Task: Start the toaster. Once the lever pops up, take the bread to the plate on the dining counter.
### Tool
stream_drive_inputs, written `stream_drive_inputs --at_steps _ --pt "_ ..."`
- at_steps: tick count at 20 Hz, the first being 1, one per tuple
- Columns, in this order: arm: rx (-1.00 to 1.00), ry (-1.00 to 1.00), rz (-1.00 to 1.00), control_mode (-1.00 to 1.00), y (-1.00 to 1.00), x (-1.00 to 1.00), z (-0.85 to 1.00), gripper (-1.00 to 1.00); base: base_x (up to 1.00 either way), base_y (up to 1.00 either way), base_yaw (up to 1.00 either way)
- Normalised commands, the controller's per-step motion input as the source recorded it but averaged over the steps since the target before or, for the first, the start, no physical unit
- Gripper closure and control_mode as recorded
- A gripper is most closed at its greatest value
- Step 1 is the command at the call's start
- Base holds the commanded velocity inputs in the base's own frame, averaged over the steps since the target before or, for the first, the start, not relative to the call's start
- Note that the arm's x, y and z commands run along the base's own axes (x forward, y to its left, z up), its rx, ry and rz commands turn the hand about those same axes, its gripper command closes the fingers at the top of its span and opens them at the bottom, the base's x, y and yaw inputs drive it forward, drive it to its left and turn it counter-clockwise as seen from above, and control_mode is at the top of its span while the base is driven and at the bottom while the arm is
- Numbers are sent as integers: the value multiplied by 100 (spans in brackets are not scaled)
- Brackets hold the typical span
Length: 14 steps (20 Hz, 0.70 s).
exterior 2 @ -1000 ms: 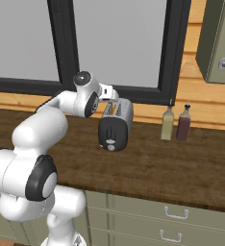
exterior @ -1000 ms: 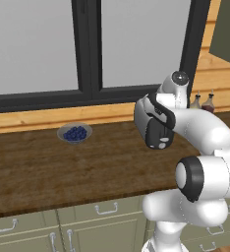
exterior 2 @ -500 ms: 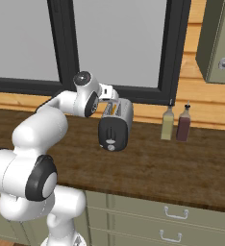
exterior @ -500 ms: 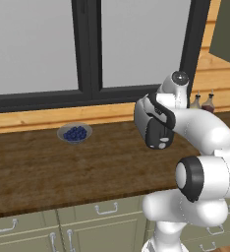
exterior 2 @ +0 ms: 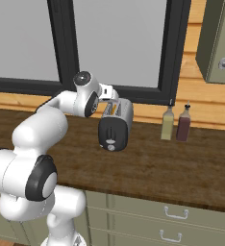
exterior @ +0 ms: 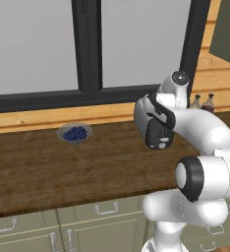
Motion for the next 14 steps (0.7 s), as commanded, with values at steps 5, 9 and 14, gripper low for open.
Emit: stream_drive_inputs --at_steps 5,9,14 --pt "0 0 0 -100 0 0 0 -100 0 0 0" --pt "0 0 0 -100 0 0 0 -100 0 0 0" --pt "0 0 0 -100 0 0 0 -100 0 0 0"
